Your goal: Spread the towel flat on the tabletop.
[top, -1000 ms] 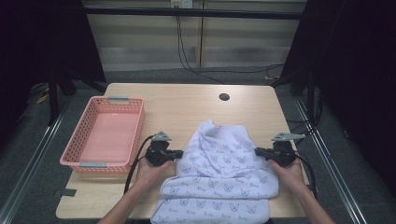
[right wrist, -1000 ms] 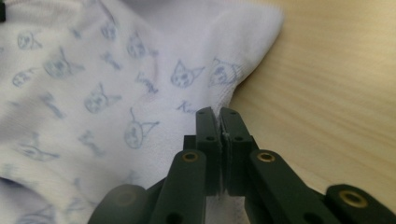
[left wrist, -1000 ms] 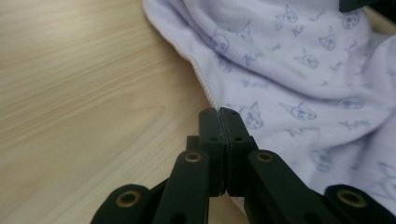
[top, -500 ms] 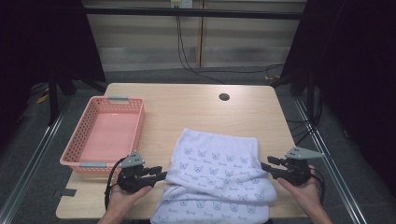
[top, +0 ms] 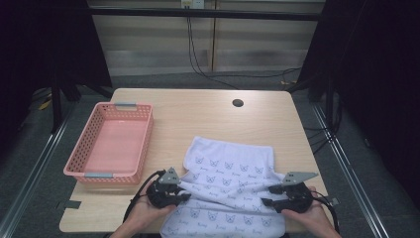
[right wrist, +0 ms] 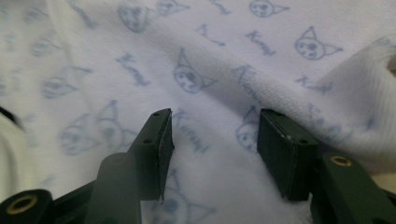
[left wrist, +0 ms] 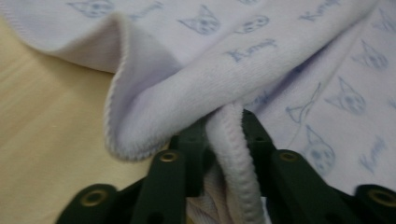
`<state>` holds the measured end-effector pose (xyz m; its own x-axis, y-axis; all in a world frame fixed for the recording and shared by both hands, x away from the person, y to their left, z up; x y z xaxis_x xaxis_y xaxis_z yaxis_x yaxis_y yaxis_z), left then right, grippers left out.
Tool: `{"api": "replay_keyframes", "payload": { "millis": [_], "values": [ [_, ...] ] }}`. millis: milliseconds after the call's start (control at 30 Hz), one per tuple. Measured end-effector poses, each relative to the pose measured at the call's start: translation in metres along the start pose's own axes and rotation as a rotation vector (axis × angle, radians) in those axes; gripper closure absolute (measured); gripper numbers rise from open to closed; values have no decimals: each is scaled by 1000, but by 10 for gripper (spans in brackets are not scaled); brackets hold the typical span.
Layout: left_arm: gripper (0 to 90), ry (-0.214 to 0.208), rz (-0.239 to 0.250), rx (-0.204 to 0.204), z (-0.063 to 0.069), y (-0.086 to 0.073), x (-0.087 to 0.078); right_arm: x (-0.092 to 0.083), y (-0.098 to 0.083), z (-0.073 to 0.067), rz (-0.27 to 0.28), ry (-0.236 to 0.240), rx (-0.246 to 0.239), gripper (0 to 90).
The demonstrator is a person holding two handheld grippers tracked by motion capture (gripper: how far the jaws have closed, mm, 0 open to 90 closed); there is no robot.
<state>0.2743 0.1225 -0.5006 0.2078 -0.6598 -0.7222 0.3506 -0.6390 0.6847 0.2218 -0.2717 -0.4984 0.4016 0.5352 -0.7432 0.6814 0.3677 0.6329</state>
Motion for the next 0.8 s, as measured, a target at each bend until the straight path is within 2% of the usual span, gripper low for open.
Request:
{"api": "replay_keyframes", "payload": {
  "millis": [67, 100, 133, 167, 200, 233, 267, 300, 333, 367, 400, 433, 467, 500, 533, 567, 600, 633, 667, 700, 733, 767, 800],
  "values": [
    [811, -11, 6, -35, -3, -2, -1, 5, 5, 6, 15, 4, 19, 545],
    [825, -11, 8, -39, -1, -3, -1, 5, 7, 7, 9, -10, 12, 604],
    [831, -16, -2, -41, 3, -4, -3, 3, 5, 7, -1, -26, -11, 713],
    [831, -25, -9, -37, 6, -6, -5, 3, 5, 7, -1, -26, -11, 713],
    [831, -54, -9, -53, 10, -9, -8, 2, 3, 7, -2, -14, -9, 754],
    [831, -78, -9, -72, 15, -13, -10, -1, 0, 7, -7, 0, -4, 773],
    [831, -106, -19, -72, 20, -17, -13, -4, -3, 6, -21, 21, 4, 785],
    [830, -133, -27, -63, 28, -19, -16, -7, -6, 5, -27, 46, 7, 791],
    [825, -162, -54, -44, 43, -24, -22, -13, -12, 0, -77, 88, 2, 799],
    [822, -162, -54, -44, 43, -24, -22, -13, -12, 0, -77, 88, 2, 799],
    [822, -185, -60, -36, 50, -26, -24, -16, -14, -4, -99, 104, -6, 801],
    [819, -187, -74, -3, 55, -26, -28, -18, -15, -8, -123, 107, -17, 802],
    [814, -188, -66, -1, 58, -24, -30, -19, -16, -13, -135, 115, -32, 801],
    [791, -192, -43, -31, 57, -23, -33, -20, -17, -16, -151, 121, -45, 798],
    [736, -205, 4, -62, 55, -23, -36, -21, -18, -18, -148, 124, -47, 784],
    [674, -193, 22, -53, 51, -22, -40, -22, -18, -17, -137, 122, -43, 754],
    [657, -157, 46, -59, 46, -21, -44, -24, -17, -14, -104, 123, -40, 722],
    [621, -138, 76, -77, 38, -19, -46, -27, -15, -11, -48, 121, -9, 681],
    [601, -130, 102, -88, 29, -17, -49, -30, -12, -5, 8, 116, 14, 678],
    [595, -104, 128, -87, 21, -14, -50, -34, -8, -1, 56, 101, 23, 675],
    [576, -57, 164, -91, 5, -6, -49, -38, 2, 10, 129, 40, 48, 640],
    [581, -57, 164, -91, 5, -6, -49, -38, 2, 10, 129, 40, 48, 640],
    [581, -25, 175, -90, -4, 0, -46, -39, 8, 17, 151, 27, 57, 638]
  ]
}}
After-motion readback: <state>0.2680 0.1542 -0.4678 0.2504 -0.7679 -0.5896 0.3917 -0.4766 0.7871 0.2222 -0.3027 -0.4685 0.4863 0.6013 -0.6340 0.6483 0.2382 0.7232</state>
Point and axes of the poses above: each handheld gripper's, and its own axes: x roughly forward along the jaws, y roughly out of its top, z roughly to its right, the point moved 1 cm from there along x, roughly forward along the jaws, and after that the axes turned 7 degrees about x, right-handed, at the moved point
